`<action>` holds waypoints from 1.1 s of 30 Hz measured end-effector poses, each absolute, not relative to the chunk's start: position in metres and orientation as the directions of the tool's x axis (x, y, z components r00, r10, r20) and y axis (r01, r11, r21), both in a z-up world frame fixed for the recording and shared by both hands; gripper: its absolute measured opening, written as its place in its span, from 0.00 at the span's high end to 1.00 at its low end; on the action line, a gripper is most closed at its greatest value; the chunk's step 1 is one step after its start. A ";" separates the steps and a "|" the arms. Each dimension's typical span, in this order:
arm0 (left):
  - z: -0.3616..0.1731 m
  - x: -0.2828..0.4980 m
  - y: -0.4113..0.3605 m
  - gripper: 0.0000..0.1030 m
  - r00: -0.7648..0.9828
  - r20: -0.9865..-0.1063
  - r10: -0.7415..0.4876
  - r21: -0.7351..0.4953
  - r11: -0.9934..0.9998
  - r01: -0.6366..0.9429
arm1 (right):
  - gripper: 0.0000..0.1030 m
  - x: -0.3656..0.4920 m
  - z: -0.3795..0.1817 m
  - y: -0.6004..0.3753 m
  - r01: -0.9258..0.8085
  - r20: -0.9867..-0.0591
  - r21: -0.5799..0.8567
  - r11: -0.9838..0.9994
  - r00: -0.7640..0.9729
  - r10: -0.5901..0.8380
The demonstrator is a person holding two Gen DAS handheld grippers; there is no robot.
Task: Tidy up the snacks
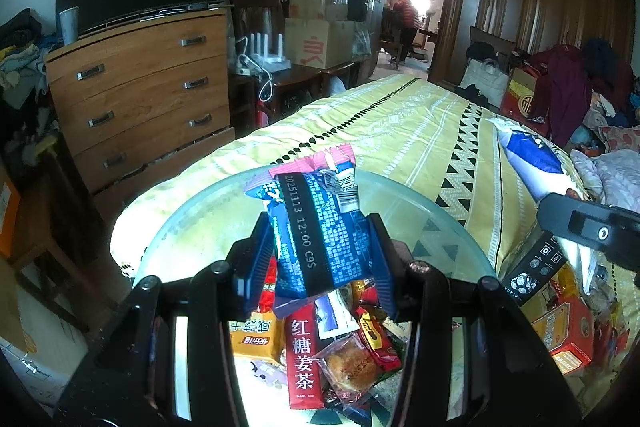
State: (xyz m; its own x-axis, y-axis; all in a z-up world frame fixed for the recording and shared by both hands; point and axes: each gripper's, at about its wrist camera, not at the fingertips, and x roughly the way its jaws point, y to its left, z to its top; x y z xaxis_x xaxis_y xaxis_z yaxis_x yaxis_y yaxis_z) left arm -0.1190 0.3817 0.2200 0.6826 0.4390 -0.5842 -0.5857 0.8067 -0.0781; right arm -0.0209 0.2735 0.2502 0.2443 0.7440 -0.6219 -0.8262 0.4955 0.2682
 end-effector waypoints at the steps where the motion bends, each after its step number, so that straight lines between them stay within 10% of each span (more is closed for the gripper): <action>1: 0.219 -0.119 0.382 0.55 0.685 -0.584 0.436 -0.081 0.808 -0.584 | 0.70 -0.023 0.249 0.275 -0.827 -0.623 0.266 0.495 0.245 0.743; 33: 0.207 -0.116 0.384 0.55 0.688 -0.620 0.377 -0.110 0.827 -0.552 | 0.70 -0.017 0.228 0.282 -0.810 -0.629 0.316 0.494 0.211 0.748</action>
